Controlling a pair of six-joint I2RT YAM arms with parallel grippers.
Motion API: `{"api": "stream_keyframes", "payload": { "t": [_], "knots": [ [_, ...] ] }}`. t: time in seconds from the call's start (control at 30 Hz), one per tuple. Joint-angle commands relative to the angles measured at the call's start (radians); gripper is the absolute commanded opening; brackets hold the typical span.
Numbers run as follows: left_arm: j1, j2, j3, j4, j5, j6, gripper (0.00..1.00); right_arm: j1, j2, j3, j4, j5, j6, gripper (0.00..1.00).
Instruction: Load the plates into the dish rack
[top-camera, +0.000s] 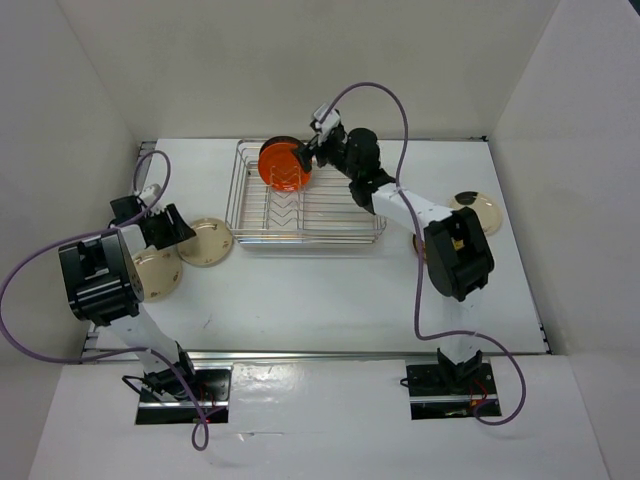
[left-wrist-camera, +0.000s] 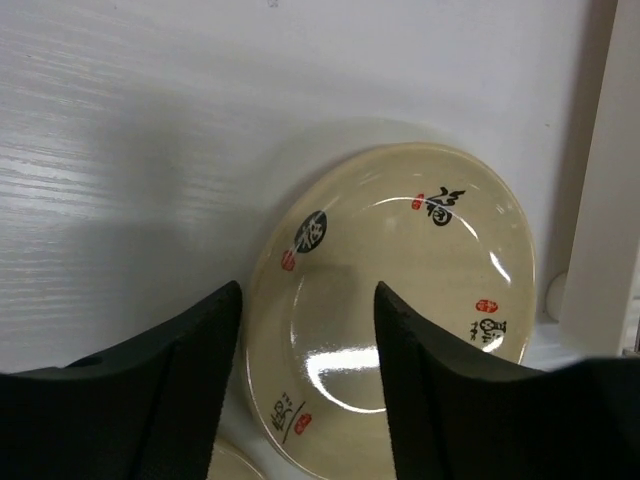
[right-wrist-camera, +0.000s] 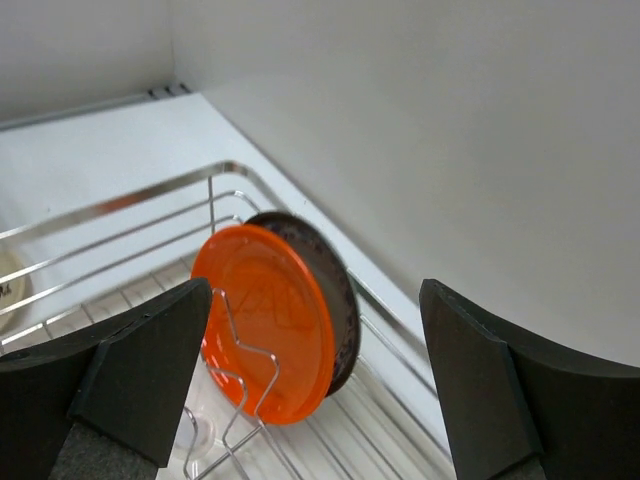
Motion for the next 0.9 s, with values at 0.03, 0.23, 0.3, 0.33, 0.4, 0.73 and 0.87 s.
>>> {"api": "stream_keyframes", "payload": {
  "t": [0.03,0.23,0.3,0.33,0.4,0.73,0.87],
  "knots": [
    [0.004,0.024,-0.005,-0.031,0.058,0.037,0.57,0.009,-0.097,-0.01,-0.025,0.092,0.034,0.93],
    [0.004,0.026,-0.01,-0.033,0.058,0.027,0.17,0.009,-0.155,-0.001,-0.059,0.231,0.034,0.94],
    [0.004,0.037,0.001,-0.033,0.069,0.037,0.03,0.009,-0.174,-0.03,-0.059,0.257,0.034,0.95],
    [0.004,0.037,0.001,-0.033,0.069,0.037,0.0,0.009,-0.189,-0.03,-0.048,0.286,0.034,0.95],
    [0.004,0.037,0.001,-0.022,0.08,0.026,0.0,0.009,-0.2,-0.045,-0.039,0.323,0.034,0.96],
    [0.004,-0.237,0.106,-0.082,-0.193,-0.054,0.0,-0.049,-0.257,-0.01,-0.201,0.497,0.187,0.99],
    [0.004,-0.345,0.174,-0.059,-0.23,-0.03,0.0,-0.073,-0.342,-0.075,-0.189,0.52,0.21,0.99]
  ]
}}
